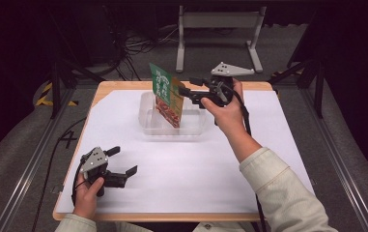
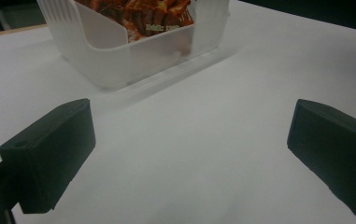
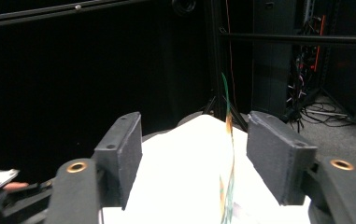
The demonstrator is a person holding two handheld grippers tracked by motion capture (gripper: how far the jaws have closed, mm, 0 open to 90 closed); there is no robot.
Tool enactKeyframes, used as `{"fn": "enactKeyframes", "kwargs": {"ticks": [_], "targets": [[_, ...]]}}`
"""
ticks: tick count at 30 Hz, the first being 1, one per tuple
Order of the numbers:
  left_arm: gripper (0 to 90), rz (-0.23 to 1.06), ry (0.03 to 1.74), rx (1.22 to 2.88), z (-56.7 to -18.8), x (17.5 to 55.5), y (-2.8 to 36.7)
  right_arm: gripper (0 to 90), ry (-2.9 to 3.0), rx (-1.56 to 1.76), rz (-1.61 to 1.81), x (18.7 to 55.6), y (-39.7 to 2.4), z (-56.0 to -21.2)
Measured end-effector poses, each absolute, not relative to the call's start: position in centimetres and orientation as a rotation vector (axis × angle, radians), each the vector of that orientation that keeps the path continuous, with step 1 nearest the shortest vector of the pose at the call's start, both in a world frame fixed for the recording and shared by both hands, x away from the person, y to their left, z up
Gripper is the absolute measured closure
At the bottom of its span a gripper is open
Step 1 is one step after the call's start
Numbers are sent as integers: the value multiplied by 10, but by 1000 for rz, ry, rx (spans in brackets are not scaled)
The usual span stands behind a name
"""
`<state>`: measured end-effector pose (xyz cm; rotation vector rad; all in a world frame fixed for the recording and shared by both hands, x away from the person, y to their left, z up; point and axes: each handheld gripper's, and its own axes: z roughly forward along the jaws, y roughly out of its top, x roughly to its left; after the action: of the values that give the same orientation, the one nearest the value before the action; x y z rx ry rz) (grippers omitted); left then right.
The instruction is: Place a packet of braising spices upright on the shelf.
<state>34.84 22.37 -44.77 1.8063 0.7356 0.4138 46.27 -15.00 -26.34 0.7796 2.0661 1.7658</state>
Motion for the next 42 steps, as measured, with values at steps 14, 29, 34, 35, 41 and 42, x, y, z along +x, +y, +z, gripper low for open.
{"fn": "enactKeyframes", "kwargs": {"ticks": [14, 29, 34, 35, 41, 42], "targets": [[7, 383, 751, 1790, -444, 353, 226, 236, 2088, 689, 1799, 423, -213, -259], [6, 343, 710, 1795, -441, 355, 225, 189, 2067, 695, 1701, 390, -258, -283], [6, 321, 695, 1797, -441, 353, 226, 186, 2061, 694, 1671, 379, -268, -301], [6, 325, 694, 1800, -441, 353, 226, 186, 2064, 693, 1663, 378, -269, -304], [6, 316, 694, 1800, -441, 347, 229, 186, 2081, 696, 1633, 369, -278, -334], [6, 315, 696, 1800, -441, 346, 230, 185, 2085, 693, 1631, 368, -279, -338]]}}
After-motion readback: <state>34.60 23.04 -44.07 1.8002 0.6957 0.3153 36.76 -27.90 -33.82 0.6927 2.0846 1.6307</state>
